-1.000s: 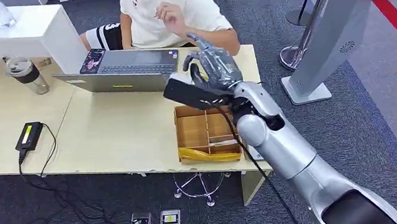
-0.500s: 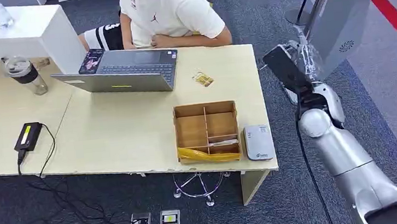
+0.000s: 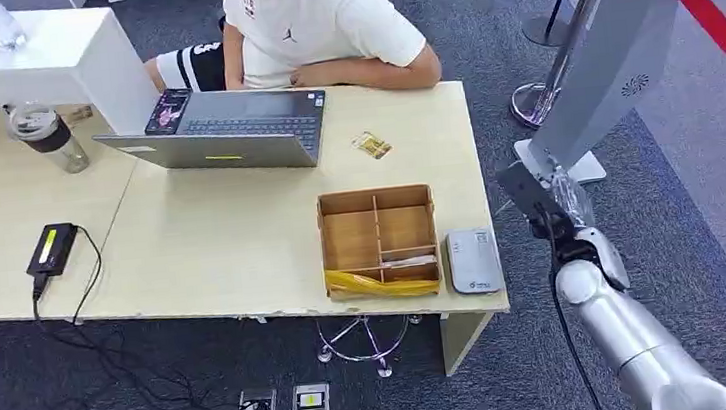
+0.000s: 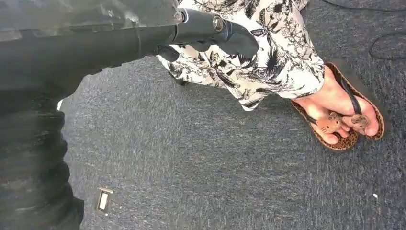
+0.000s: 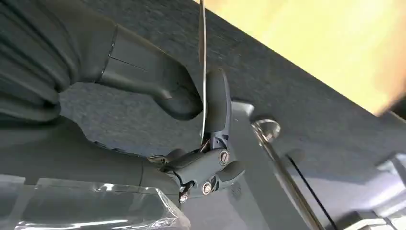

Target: Pass the card to the sensor for recognition and then transmit it.

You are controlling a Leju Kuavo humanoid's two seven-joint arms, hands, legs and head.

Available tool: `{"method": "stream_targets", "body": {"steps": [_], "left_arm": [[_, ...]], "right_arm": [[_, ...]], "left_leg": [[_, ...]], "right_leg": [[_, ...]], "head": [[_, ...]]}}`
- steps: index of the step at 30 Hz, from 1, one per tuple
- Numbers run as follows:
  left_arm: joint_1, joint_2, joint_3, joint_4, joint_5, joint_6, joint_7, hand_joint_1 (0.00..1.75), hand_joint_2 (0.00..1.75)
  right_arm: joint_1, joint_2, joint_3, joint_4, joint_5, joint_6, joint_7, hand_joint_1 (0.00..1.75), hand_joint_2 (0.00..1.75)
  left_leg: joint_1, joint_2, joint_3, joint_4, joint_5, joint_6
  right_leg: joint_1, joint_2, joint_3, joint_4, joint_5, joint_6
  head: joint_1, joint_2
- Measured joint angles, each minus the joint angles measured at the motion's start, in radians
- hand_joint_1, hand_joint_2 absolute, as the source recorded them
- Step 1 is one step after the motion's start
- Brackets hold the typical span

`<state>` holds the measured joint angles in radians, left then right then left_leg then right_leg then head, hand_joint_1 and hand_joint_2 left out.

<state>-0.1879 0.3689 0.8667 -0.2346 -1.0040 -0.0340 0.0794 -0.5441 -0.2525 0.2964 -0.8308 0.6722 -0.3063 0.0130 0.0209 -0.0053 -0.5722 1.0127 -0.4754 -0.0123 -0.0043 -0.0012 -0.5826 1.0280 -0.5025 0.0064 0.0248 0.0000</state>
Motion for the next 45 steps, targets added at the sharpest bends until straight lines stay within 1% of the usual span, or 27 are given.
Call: {"method": "stream_targets", "body": {"steps": [8, 14, 19, 26, 31, 38, 41, 45], "left_arm": [[-0.002, 0.013, 0.001, 0.0, -0.006, -0.015, 0.01, 0.0, 1.75], [-0.002, 0.017, 0.001, 0.0, -0.008, -0.012, 0.028, 0.0, 1.75], [-0.001, 0.017, 0.002, 0.0, -0.009, 0.003, 0.041, 0.0, 1.75], [-0.002, 0.014, 0.018, 0.0, -0.004, 0.026, 0.051, 0.0, 1.75], [-0.002, 0.006, 0.025, 0.0, -0.002, 0.029, 0.051, 0.0, 1.75], [-0.002, 0.002, 0.026, 0.0, -0.009, 0.03, 0.049, 0.0, 1.75], [-0.002, 0.003, 0.026, 0.0, -0.014, 0.029, 0.046, 0.0, 1.75], [-0.002, 0.005, 0.026, 0.0, -0.024, 0.022, 0.04, 0.0, 1.75]], "right_arm": [[0.056, -0.001, 0.018, 0.066, -0.018, -0.002, -0.005, 1.75, 1.75], [0.058, -0.002, 0.026, 0.091, -0.01, 0.008, -0.009, 1.75, 1.75], [0.057, -0.002, 0.026, 0.109, 0.007, 0.014, -0.028, 1.75, 1.75], [0.04, 0.003, 0.026, 0.132, 0.024, -0.012, -0.05, 1.75, 1.75], [0.01, 0.008, 0.025, 0.137, 0.017, -0.051, -0.082, 1.75, 1.75], [-0.019, 0.01, 0.023, 0.136, 0.004, -0.064, -0.103, 1.75, 1.75], [-0.02, 0.012, 0.023, 0.133, -0.006, -0.052, -0.112, 1.75, 1.75], [-0.019, 0.015, 0.026, 0.12, 0.015, 0.018, -0.102, 1.75, 1.75]], "left_leg": [[0.0, 0.0, 0.0, 0.0, 0.0, 0.0], [0.0, 0.001, 0.0, 0.0, 0.0, 0.0], [0.0, 0.001, 0.0, 0.0, 0.0, 0.0], [0.0, 0.001, 0.0, 0.0, 0.0, 0.0], [0.0, 0.001, 0.0, 0.0, 0.0, 0.0], [0.0, 0.001, 0.0, 0.0, 0.0, 0.0], [0.0, 0.001, 0.0, 0.0, 0.0, 0.0], [0.0, 0.001, 0.0, 0.0, 0.0, 0.0]], "right_leg": [[0.0, 0.0, 0.0, 0.0, 0.0, 0.0], [0.0, 0.001, 0.0, 0.0, 0.0, 0.0], [0.0, 0.001, 0.0, 0.0, 0.0, 0.0], [0.0, 0.001, 0.0, 0.0, 0.0, 0.0], [0.0, 0.001, 0.0, 0.0, 0.0, 0.0], [0.0, 0.001, 0.0, 0.0, 0.0, 0.0], [0.0, 0.001, 0.0, 0.0, 0.0, 0.0], [0.0, 0.001, 0.0, 0.0, 0.0, 0.0]], "head": [[0.0, 0.0], [0.0, 0.0], [0.0, 0.0], [0.0, 0.0], [0.0, 0.0], [0.0, 0.0], [0.0, 0.0], [0.0, 0.0]]}}
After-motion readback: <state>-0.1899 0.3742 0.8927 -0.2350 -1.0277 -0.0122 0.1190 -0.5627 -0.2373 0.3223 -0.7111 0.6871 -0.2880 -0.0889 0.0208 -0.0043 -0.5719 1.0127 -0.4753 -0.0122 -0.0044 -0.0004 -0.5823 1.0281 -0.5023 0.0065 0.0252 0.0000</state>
